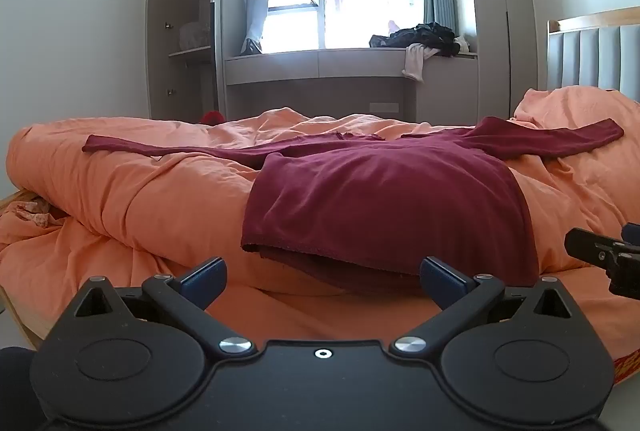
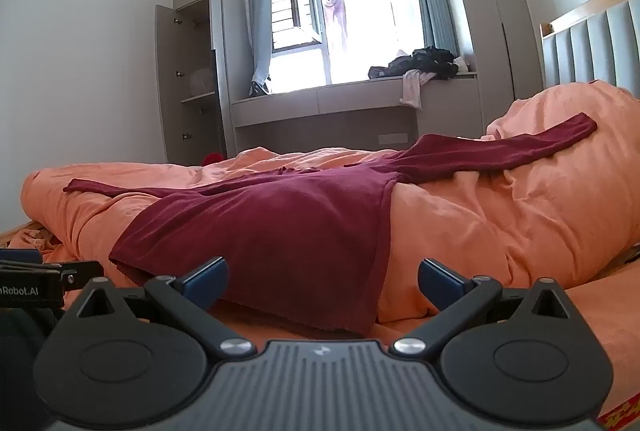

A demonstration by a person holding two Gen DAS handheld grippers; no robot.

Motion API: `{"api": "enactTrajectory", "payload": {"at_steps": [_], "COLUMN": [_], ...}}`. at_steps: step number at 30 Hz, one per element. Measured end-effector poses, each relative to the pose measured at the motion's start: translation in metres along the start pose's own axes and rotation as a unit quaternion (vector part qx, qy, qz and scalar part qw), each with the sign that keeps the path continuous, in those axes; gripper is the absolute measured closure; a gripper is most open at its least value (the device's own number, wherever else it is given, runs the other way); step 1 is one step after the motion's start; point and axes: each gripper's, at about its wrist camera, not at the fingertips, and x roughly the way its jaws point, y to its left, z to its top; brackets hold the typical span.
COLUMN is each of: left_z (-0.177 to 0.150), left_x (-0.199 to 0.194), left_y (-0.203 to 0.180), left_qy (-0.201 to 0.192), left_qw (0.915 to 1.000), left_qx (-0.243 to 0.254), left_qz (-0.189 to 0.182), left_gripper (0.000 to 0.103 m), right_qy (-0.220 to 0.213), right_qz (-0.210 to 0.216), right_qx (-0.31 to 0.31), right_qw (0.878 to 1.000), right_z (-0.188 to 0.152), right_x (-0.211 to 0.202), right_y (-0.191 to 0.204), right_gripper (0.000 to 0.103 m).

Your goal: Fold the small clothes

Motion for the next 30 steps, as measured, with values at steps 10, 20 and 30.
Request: {"api": "enactTrajectory", "payload": {"at_steps": [10, 20, 30], "left_z": [-0.001, 0.000, 0.001], "left_x": [0.007, 0.005, 0.005], "left_y": [0.003, 0.002, 0.003], "left_qy": [0.012, 0.012, 0.013], "left_qw": [0.9999, 0.9999, 0.9999], "left_qx": [-0.006, -0.008, -0.009], "left_qz": [-0.006, -0.004, -0.004], "left_gripper": [0.000, 0.000, 0.000], "right_qy": [0.001, 0.008, 0.009], "right_qz": [0.002, 0.000, 0.001], "right_qx": [0.003, 0.010, 0.012], "right_qw": [1.000, 1.000, 1.000], "right_z": [-0.002, -0.002, -0.002], "right_x": [-0.001, 0.004, 0.003], "right_y": [-0.003, -0.002, -0.003], "right_gripper": [0.000, 0.000, 0.000]}}
